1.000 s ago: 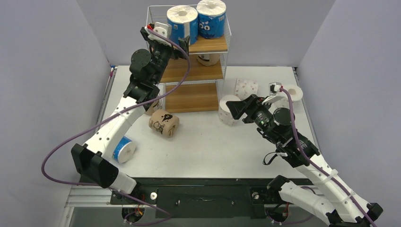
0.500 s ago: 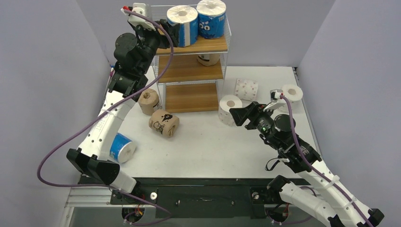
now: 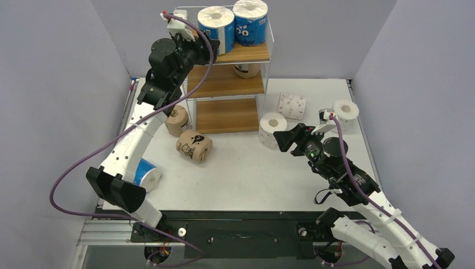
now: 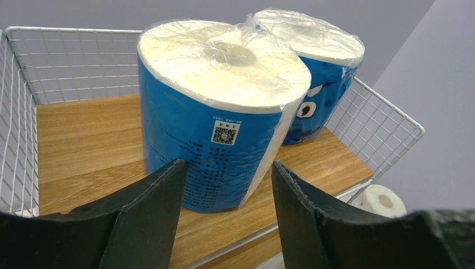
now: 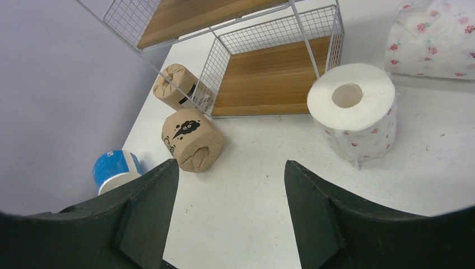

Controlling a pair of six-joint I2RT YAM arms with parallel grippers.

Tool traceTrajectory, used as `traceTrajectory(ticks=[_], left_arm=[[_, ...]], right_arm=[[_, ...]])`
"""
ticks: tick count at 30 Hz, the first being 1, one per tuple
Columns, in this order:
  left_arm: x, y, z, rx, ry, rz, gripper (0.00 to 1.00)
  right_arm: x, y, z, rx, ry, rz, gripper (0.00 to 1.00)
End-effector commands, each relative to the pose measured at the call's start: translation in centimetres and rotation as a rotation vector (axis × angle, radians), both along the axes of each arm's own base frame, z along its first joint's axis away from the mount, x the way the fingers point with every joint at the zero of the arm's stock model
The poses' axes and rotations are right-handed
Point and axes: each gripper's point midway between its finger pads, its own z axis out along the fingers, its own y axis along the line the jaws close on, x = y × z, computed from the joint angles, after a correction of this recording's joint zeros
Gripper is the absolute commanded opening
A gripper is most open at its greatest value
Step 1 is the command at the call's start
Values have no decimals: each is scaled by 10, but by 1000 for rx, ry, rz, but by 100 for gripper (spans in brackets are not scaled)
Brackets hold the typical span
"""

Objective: Place and organize the paper towels onto the shelf
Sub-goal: Place the paper towel on the shelf.

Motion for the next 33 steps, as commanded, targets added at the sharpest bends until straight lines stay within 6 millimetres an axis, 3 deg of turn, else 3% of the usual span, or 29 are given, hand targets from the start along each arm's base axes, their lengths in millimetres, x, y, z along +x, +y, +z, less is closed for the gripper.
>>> traceTrajectory(ticks=[1,33], left_arm=[[4,-5,5,-20,-18,-18,55],[51,2,-12,45,-33,109,57]], right_arm=[[2,-4,3,-9,-25,-21,65],[4,-12,-17,-54,8,-57,65]])
